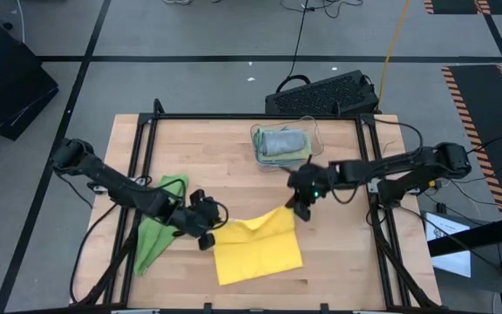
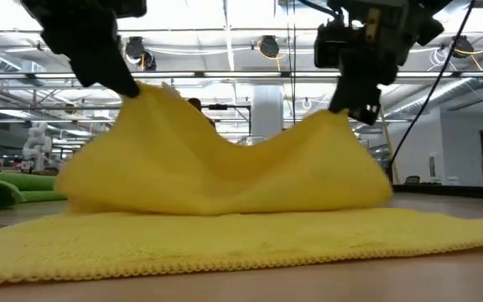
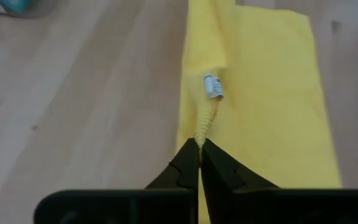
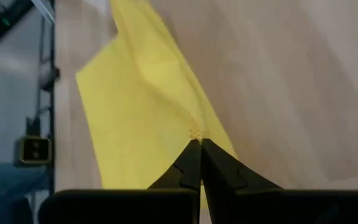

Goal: Fold microfiber towels
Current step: Fold the yellow towel

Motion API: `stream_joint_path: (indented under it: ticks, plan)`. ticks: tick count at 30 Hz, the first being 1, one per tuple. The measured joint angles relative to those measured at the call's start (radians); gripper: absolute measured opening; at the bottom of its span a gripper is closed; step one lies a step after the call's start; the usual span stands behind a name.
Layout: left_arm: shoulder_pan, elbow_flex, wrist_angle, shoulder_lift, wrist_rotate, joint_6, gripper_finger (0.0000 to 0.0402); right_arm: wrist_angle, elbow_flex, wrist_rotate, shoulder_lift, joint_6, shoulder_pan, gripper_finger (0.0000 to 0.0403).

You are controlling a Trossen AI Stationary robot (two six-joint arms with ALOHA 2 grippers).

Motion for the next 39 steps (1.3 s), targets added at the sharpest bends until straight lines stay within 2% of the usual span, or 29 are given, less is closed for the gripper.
stream_joint_path:
  ticks: [5, 12, 17, 23, 34, 39]
  plan:
    - [0.038, -0.001, -0.002, -0.02, 0.001, 0.041, 0.0007, -0.002, 0.016, -0.037, -0.042, -0.019, -0.078, 0.0]
    - [0.07, -0.001, -0.055, -0.144, -0.049, 0.057, 0.0008, 0.002, 0.057, -0.037, -0.061, -0.021, -0.124, 0.0]
    - [0.079, -0.001, -0.139, -0.187, -0.045, 0.06, 0.0009, -0.012, 0.06, -0.038, -0.059, -0.021, -0.131, 0.0]
    - [0.055, -0.001, -0.148, -0.152, 0.054, 0.033, 0.0005, -0.07, 0.052, -0.044, -0.059, 0.022, -0.064, 0.0]
    - [-0.041, -0.001, -0.102, -0.048, 0.083, -0.046, 0.0008, -0.031, -0.043, -0.025, -0.059, 0.154, 0.076, 0.0]
    - [-0.067, -0.001, -0.047, -0.004, 0.087, -0.054, 0.0007, 0.089, -0.109, -0.008, -0.058, 0.232, 0.121, 0.0]
